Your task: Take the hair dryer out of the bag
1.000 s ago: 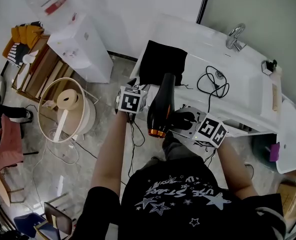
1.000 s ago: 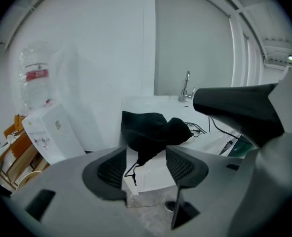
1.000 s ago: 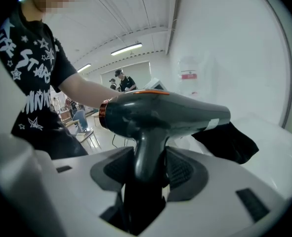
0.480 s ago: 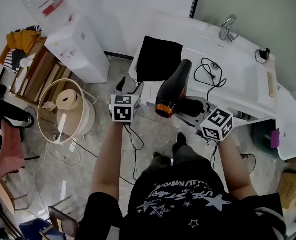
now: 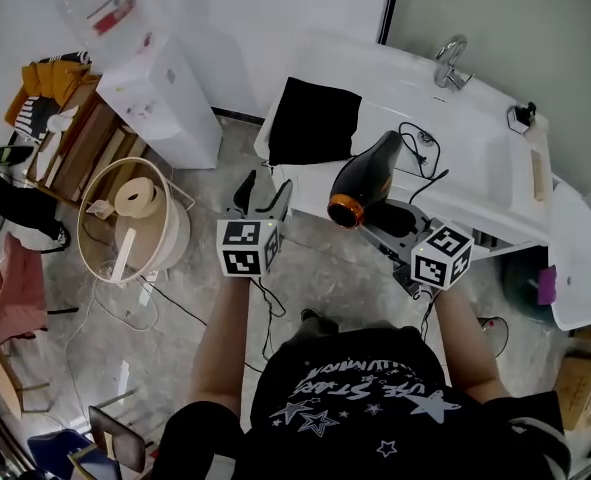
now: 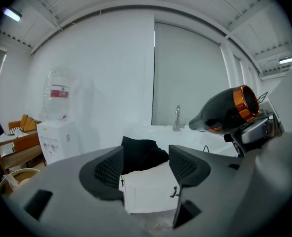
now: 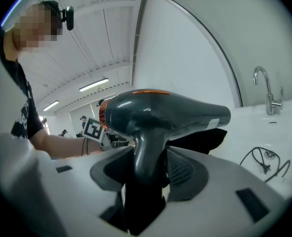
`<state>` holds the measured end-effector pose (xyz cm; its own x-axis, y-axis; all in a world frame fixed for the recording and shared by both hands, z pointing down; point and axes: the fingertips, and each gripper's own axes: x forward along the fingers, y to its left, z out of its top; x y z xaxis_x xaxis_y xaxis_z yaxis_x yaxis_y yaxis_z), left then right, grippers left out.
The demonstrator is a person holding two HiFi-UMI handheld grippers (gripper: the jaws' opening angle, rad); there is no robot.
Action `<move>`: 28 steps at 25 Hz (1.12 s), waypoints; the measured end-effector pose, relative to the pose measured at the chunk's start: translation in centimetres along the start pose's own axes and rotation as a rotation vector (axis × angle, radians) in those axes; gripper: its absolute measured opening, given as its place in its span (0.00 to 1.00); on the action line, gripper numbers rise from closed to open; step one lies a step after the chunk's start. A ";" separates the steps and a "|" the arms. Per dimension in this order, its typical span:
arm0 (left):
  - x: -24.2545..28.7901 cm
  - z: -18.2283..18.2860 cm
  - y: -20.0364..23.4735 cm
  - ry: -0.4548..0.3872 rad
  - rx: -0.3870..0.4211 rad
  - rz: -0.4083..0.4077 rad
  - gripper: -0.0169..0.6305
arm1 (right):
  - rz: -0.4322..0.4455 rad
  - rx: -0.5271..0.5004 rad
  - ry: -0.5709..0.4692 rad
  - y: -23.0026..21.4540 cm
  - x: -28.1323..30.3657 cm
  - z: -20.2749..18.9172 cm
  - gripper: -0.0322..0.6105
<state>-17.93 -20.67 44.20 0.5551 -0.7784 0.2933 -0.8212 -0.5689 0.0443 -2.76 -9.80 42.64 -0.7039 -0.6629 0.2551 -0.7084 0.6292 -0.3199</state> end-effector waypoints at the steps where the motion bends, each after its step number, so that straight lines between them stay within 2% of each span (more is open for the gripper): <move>1: -0.4 -0.1 -0.5 -0.004 -0.008 0.012 0.48 | 0.008 0.007 -0.003 -0.1 -0.4 0.0 0.36; 3: -1.3 -0.3 -1.6 -0.012 -0.030 0.041 0.43 | 0.025 0.014 -0.005 -0.3 -1.3 -0.2 0.36; 13: -4.8 -1.9 -7.9 -0.018 -0.098 0.146 0.34 | 0.125 -0.011 0.026 0.1 -6.3 -2.0 0.36; 24: -8.4 -4.0 -17.5 -0.009 -0.111 0.255 0.19 | 0.201 -0.035 0.021 -0.3 -14.8 -3.8 0.36; 28: -9.5 -4.7 -20.8 -0.009 -0.122 0.282 0.11 | 0.224 -0.041 0.022 -0.6 -17.7 -4.6 0.36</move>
<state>-6.74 -0.21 45.02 0.3038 -0.9037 0.3016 -0.9525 -0.2947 0.0766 9.88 3.45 42.49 -0.8447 -0.4957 0.2019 -0.5352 0.7760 -0.3338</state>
